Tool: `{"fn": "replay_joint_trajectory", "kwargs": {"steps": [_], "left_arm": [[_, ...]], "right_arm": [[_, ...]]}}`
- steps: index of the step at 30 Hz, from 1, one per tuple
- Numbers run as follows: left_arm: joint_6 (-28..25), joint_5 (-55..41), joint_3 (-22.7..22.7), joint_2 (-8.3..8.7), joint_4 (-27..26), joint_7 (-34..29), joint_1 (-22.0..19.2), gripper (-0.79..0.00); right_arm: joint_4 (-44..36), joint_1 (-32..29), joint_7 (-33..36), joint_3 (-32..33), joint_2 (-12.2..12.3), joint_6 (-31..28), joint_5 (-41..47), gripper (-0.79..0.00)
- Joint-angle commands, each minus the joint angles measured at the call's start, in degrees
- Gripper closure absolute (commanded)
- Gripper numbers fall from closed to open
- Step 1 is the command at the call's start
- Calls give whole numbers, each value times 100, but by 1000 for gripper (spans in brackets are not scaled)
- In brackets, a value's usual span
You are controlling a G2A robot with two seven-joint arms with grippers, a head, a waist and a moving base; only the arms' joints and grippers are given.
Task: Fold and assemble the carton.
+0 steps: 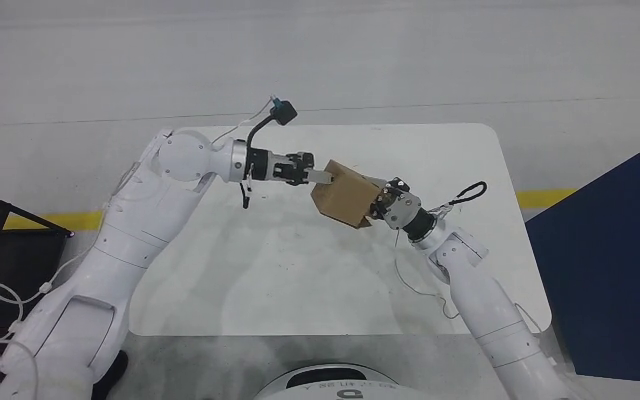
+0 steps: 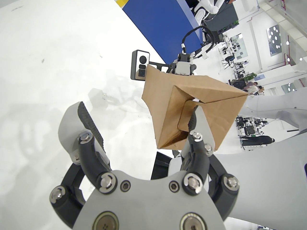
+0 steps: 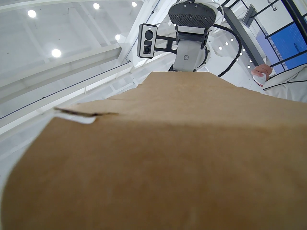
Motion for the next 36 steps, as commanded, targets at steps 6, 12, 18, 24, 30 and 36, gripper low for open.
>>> {"fn": "replay_joint_trajectory", "kwargs": {"steps": [6, 12, 18, 24, 30, 36], "left_arm": [[-13, 20, 144, -67, 94, 28, -93, -785], [-19, 60, 213, -99, 73, 17, -126, -785], [-111, -60, 317, -150, 71, -64, -158, -785], [-179, -130, 232, -146, 156, -38, -147, -785], [-256, -175, -134, -31, 126, -31, 31, -785], [-329, -200, -780, 178, -135, -9, 431, -785]], "right_arm": [[22, -46, 70, 53, 0, 1, 34, 0], [27, -53, 90, 64, -5, 23, 39, 0], [48, -64, 91, 73, -11, 27, 60, 0], [57, -82, 98, 98, -14, 31, 66, 0], [56, -88, 86, 124, -17, 43, 81, 0], [97, -71, 58, 162, -21, 57, 116, 0]]}}
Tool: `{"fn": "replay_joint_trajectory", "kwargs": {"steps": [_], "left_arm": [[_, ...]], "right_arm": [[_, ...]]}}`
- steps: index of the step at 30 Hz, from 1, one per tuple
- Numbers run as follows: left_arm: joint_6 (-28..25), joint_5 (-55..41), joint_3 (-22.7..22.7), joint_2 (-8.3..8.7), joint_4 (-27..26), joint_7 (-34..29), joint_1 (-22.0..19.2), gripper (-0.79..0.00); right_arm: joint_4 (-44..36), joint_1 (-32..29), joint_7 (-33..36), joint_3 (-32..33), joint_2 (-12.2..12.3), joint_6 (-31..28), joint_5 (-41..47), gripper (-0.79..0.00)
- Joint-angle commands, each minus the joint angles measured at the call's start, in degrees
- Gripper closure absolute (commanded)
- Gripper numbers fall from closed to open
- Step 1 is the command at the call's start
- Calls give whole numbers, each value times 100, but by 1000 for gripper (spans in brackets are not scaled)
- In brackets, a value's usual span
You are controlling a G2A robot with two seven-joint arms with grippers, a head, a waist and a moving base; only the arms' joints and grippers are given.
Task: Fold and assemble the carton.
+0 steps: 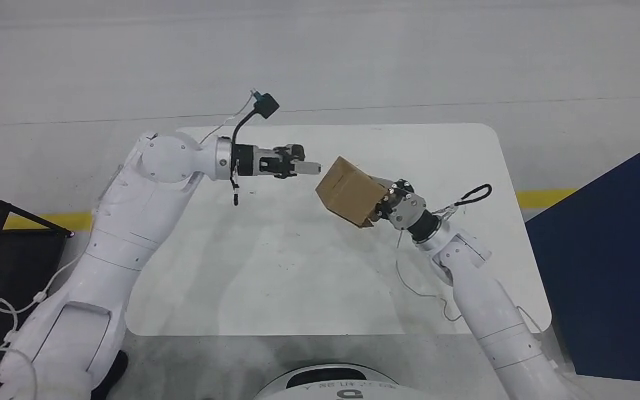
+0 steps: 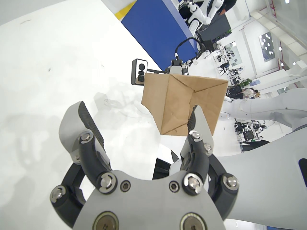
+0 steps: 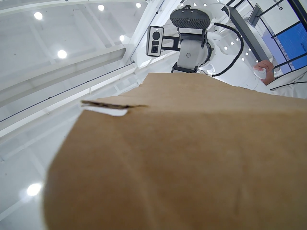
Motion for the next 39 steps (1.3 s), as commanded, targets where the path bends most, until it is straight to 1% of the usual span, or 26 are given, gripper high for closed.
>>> {"fn": "replay_joint_trajectory", "kwargs": {"steps": [1, 5, 8, 11, 15, 21, 22, 24, 25, 27, 29, 36, 39], "left_arm": [[-36, -47, -172, 56, -177, -40, 149, -785], [-59, -233, -384, 125, -428, -102, 370, -785], [-56, -293, -567, 172, -401, 7, 534, -785], [-159, -400, -858, 242, -314, 105, 749, -785], [-346, -672, -1327, 335, -326, 340, 1106, -785], [-346, -672, -1327, 335, -326, 340, 1106, -785], [-346, -672, -1327, 335, -326, 340, 1106, -785], [-346, -672, -1327, 335, -326, 340, 1106, -785], [-346, -672, -1327, 335, -326, 340, 1106, -785], [-346, -672, -1327, 335, -326, 340, 1106, -785], [-346, -672, -1327, 335, -326, 340, 1106, -785], [-346, -672, -1327, 335, -326, 340, 1106, -785], [-346, -672, -1327, 335, -326, 340, 1106, -785]], "right_arm": [[11, 10, -13, 5, -2, -1, 6, 0], [46, 41, -50, 40, -7, -38, 21, 0], [42, 28, -157, 196, 8, -327, -143, 0], [-90, -89, -306, 544, 54, -668, -365, 0], [-120, -112, -310, 582, 60, -674, -369, 0], [-125, -107, -366, 580, 62, -690, -443, 0], [-172, -76, -527, 552, 68, -739, -703, 0], [-380, 21, -964, 467, 75, -1203, -1587, 0], [-469, 57, -1171, 415, 85, -1356, -2102, 0], [-709, 126, -1397, 340, 133, -1437, -3282, 0], [-1044, 117, -1534, 320, 206, -1381, -4582, 0], [-2016, -13, -1448, 193, 394, -781, -7527, 0], [-2309, -53, -1525, -116, 455, -494, -9143, 0]]}}
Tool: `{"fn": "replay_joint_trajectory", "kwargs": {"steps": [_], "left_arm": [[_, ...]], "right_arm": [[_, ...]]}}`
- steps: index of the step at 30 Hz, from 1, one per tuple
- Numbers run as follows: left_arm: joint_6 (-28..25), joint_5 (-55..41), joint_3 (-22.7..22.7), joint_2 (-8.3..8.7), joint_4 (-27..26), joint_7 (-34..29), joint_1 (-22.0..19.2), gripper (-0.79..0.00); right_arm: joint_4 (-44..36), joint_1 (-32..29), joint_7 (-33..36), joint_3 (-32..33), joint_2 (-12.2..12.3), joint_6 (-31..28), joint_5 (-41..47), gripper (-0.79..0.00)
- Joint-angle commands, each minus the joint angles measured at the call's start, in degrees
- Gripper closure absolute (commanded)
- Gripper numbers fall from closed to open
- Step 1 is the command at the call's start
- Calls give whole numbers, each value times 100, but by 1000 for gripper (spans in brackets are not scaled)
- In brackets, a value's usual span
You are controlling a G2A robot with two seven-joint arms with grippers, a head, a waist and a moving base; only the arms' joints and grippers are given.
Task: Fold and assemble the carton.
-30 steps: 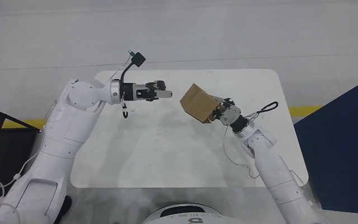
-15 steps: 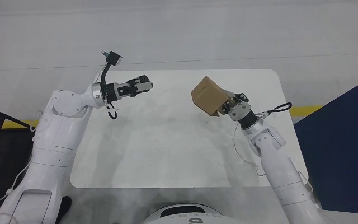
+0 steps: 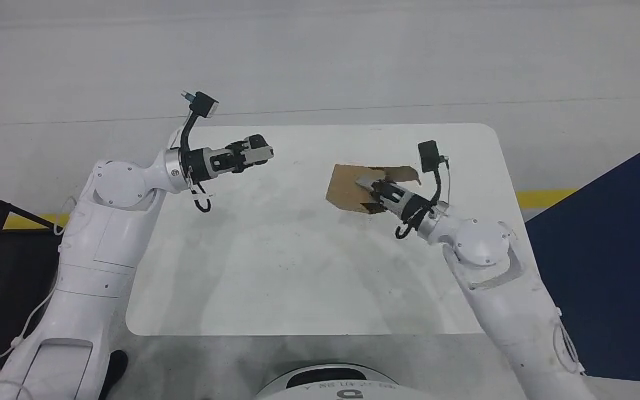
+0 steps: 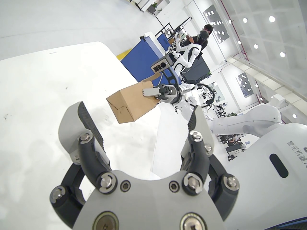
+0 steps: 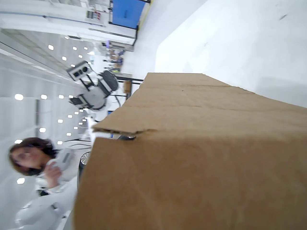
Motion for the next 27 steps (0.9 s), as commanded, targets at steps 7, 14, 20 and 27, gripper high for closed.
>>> {"fn": "replay_joint_trajectory", "kwargs": {"steps": [7, 14, 20, 27], "left_arm": [[0, 0, 0, 0, 0, 0, 0, -785], [0, 0, 0, 0, 0, 0, 0, -785], [0, 0, 0, 0, 0, 0, 0, -785], [0, 0, 0, 0, 0, 0, 0, -785]], "right_arm": [[307, 328, 441, -1329, 20, 1032, -3759, 0], [79, 444, 477, -1401, -52, 1127, -3561, -283], [-414, 114, 486, -1005, -5, 716, -3100, -539], [-1048, -459, 197, -247, 65, 183, -2364, -545]]}}
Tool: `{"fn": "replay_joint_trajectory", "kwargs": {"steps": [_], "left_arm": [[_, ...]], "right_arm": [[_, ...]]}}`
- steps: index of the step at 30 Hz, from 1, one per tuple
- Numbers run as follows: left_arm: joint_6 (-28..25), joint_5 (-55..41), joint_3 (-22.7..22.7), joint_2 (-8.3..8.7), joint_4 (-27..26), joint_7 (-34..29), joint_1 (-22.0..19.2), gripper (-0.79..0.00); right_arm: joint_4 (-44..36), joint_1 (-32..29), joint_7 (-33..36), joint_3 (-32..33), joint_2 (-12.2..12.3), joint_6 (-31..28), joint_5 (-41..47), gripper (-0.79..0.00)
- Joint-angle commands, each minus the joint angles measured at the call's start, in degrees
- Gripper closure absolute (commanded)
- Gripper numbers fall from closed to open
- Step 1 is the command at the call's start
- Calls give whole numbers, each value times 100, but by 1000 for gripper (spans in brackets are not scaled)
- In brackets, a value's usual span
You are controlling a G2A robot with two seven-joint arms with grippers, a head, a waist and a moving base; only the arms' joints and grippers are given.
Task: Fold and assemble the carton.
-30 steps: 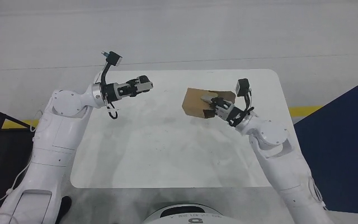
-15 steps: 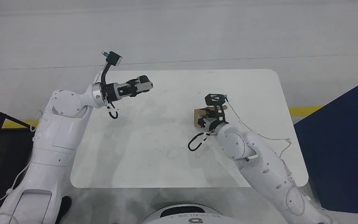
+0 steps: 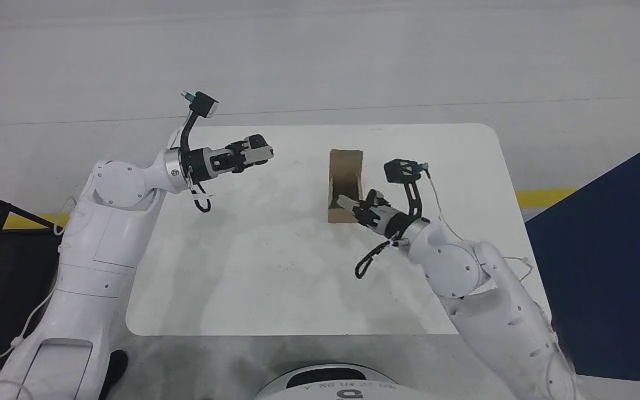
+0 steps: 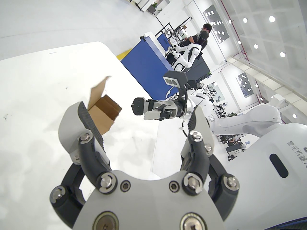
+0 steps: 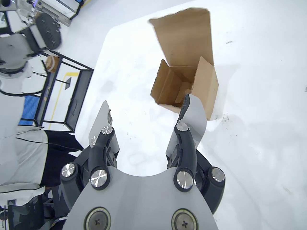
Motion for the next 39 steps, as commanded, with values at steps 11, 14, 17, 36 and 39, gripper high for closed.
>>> {"fn": "replay_joint_trajectory", "kwargs": {"steps": [11, 14, 17, 36, 39], "left_arm": [[0, 0, 0, 0, 0, 0, 0, -785], [0, 0, 0, 0, 0, 0, 0, -785], [0, 0, 0, 0, 0, 0, 0, -785], [0, 0, 0, 0, 0, 0, 0, -785], [0, 0, 0, 0, 0, 0, 0, -785]], "right_arm": [[1465, 117, -1747, 457, -184, -898, 2431, -582], [2111, 440, -1960, 208, -231, -690, 2092, -523], [2525, 735, -1861, -130, -274, -355, 1662, -413], [2741, 1036, -1102, -657, -329, 221, 751, -305], [2698, 1062, -1101, -725, -345, 303, 649, -225]]}}
